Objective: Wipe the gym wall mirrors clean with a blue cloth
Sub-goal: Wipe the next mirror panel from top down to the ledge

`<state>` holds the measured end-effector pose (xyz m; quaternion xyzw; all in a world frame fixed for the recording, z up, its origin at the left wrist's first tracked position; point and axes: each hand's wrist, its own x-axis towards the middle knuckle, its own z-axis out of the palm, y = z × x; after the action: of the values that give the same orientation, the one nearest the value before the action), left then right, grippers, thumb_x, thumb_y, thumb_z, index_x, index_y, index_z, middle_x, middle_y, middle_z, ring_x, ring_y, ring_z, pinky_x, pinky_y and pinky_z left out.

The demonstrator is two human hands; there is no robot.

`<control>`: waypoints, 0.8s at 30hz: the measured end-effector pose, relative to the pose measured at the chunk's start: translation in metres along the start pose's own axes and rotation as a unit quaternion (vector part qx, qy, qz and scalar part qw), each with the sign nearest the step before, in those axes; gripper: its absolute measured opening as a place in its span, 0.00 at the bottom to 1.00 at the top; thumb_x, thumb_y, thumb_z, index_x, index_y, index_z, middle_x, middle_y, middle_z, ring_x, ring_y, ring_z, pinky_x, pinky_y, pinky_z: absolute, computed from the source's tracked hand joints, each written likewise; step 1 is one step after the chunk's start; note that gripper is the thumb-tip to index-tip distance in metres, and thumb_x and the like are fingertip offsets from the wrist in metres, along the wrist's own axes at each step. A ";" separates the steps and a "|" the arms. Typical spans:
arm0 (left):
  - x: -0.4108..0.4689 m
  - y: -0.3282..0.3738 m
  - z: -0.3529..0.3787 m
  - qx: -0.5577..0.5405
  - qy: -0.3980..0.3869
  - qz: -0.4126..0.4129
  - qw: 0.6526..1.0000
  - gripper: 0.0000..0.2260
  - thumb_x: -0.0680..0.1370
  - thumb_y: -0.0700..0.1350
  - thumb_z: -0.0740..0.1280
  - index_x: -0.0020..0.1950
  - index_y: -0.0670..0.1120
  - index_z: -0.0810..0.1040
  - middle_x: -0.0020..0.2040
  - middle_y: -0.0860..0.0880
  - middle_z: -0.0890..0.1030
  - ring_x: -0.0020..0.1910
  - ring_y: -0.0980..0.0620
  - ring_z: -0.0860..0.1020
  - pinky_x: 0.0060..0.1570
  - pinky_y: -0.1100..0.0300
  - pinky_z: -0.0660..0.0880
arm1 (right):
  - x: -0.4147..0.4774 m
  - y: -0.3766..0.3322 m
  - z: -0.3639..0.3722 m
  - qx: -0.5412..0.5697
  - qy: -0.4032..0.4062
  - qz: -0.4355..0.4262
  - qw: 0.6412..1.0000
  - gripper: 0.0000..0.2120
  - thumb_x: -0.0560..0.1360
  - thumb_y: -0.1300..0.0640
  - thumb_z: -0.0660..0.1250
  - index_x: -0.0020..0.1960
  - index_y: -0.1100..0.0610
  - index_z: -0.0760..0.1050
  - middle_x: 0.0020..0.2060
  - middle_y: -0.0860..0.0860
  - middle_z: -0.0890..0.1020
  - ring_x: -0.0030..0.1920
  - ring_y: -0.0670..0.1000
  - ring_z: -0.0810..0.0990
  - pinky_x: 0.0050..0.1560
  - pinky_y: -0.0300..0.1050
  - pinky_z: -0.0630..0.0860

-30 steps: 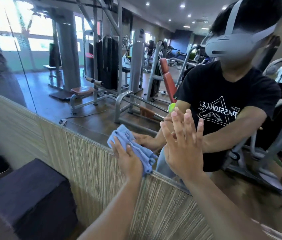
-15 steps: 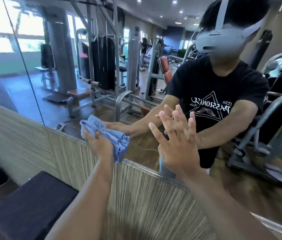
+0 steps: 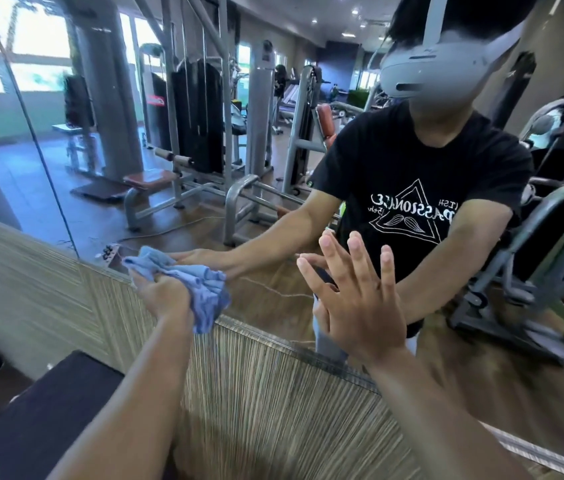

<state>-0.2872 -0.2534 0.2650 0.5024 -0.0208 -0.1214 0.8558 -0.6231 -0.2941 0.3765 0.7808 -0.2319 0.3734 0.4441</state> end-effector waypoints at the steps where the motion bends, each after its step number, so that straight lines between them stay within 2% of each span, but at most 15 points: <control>1: 0.007 0.003 -0.002 0.002 0.003 0.000 1.000 0.26 0.75 0.46 0.59 0.74 0.59 0.68 0.66 0.44 0.79 0.60 0.42 0.82 0.59 0.39 0.79 | 0.000 0.000 0.001 -0.004 0.001 0.000 1.000 0.33 0.75 0.51 0.67 0.79 0.48 0.67 0.80 0.56 0.62 0.82 0.63 0.54 0.79 0.70 0.50; 2: 0.004 0.010 -0.002 -0.005 0.001 0.006 1.000 0.27 0.76 0.47 0.60 0.74 0.62 0.67 0.68 0.46 0.78 0.61 0.43 0.81 0.60 0.38 0.78 | -0.001 -0.001 0.001 -0.007 0.002 0.000 1.000 0.33 0.75 0.51 0.67 0.79 0.48 0.67 0.80 0.57 0.62 0.82 0.63 0.54 0.79 0.70 0.50; 4: 0.004 -0.008 -0.007 0.024 0.010 0.025 0.999 0.27 0.78 0.46 0.59 0.77 0.64 0.63 0.72 0.51 0.75 0.66 0.48 0.78 0.65 0.43 0.75 | -0.001 -0.001 0.001 -0.015 0.007 0.000 1.000 0.32 0.74 0.51 0.67 0.79 0.47 0.68 0.80 0.57 0.62 0.81 0.64 0.54 0.79 0.70 0.50; 7: -0.064 0.016 0.000 0.090 0.010 0.022 0.996 0.27 0.79 0.54 0.58 0.78 0.64 0.58 0.75 0.53 0.70 0.69 0.51 0.75 0.69 0.46 0.72 | 0.000 -0.001 0.000 -0.016 0.017 0.002 1.000 0.32 0.73 0.52 0.66 0.78 0.48 0.69 0.80 0.57 0.63 0.81 0.64 0.57 0.78 0.70 0.52; 9: -0.121 0.022 0.006 0.103 -0.016 0.013 0.994 0.24 0.83 0.51 0.58 0.78 0.64 0.56 0.75 0.52 0.69 0.67 0.50 0.75 0.68 0.48 0.71 | 0.000 -0.001 0.000 -0.015 0.018 0.003 1.000 0.32 0.74 0.53 0.63 0.78 0.48 0.68 0.80 0.56 0.63 0.80 0.64 0.58 0.78 0.71 0.55; 12: -0.185 0.025 0.007 0.140 -0.075 0.034 0.987 0.22 0.84 0.53 0.57 0.76 0.67 0.56 0.77 0.50 0.65 0.73 0.48 0.69 0.72 0.45 0.67 | 0.001 0.000 -0.001 -0.019 0.018 0.005 1.000 0.31 0.76 0.53 0.61 0.79 0.48 0.68 0.80 0.56 0.63 0.80 0.63 0.58 0.77 0.70 0.56; 15: -0.170 0.026 0.003 0.158 -0.083 0.028 0.984 0.21 0.79 0.61 0.58 0.71 0.71 0.58 0.78 0.51 0.64 0.76 0.48 0.65 0.74 0.41 0.65 | 0.002 0.000 -0.004 -0.005 0.021 0.008 1.000 0.28 0.78 0.54 0.59 0.78 0.48 0.68 0.80 0.56 0.64 0.80 0.63 0.59 0.78 0.69 0.55; 17: -0.149 0.037 0.009 0.136 -0.061 0.030 0.988 0.23 0.82 0.55 0.59 0.77 0.63 0.61 0.78 0.49 0.66 0.75 0.47 0.68 0.73 0.43 0.66 | 0.002 -0.001 -0.007 0.001 0.017 0.013 1.000 0.29 0.77 0.55 0.61 0.78 0.48 0.69 0.79 0.56 0.65 0.80 0.62 0.59 0.78 0.69 0.54; 19: -0.136 0.063 0.019 0.116 -0.036 0.064 0.991 0.22 0.85 0.47 0.59 0.80 0.53 0.62 0.76 0.50 0.69 0.71 0.48 0.71 0.71 0.50 0.68 | 0.003 -0.001 -0.010 0.006 0.006 0.016 1.000 0.31 0.75 0.56 0.65 0.78 0.48 0.69 0.80 0.56 0.64 0.81 0.62 0.59 0.79 0.68 0.52; 21: -0.127 0.090 0.033 0.113 -0.015 0.092 0.989 0.21 0.85 0.44 0.60 0.79 0.51 0.64 0.70 0.56 0.71 0.65 0.54 0.73 0.62 0.63 0.68 | 0.005 -0.001 -0.015 0.005 -0.005 0.014 1.000 0.31 0.74 0.55 0.68 0.78 0.47 0.70 0.80 0.56 0.64 0.81 0.62 0.58 0.79 0.67 0.51; 22: -0.125 0.103 0.040 0.124 -0.011 0.110 0.986 0.21 0.85 0.44 0.60 0.78 0.50 0.65 0.68 0.56 0.72 0.63 0.55 0.73 0.59 0.65 0.67 | 0.006 -0.001 -0.018 0.000 -0.007 0.011 1.000 0.31 0.75 0.54 0.68 0.77 0.47 0.71 0.80 0.56 0.64 0.80 0.62 0.59 0.80 0.67 0.51; 24: -0.130 0.123 0.052 0.144 -0.033 0.161 0.976 0.21 0.84 0.44 0.61 0.78 0.52 0.66 0.74 0.52 0.71 0.69 0.51 0.72 0.67 0.60 0.68 | 0.008 0.001 -0.024 -0.006 -0.006 0.011 1.000 0.30 0.74 0.52 0.70 0.76 0.48 0.73 0.79 0.57 0.65 0.79 0.61 0.61 0.80 0.65 0.52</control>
<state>-0.3983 -0.2105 0.4083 0.6059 -0.1465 0.0059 0.7819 -0.6275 -0.2743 0.3907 0.7780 -0.2452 0.3721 0.4428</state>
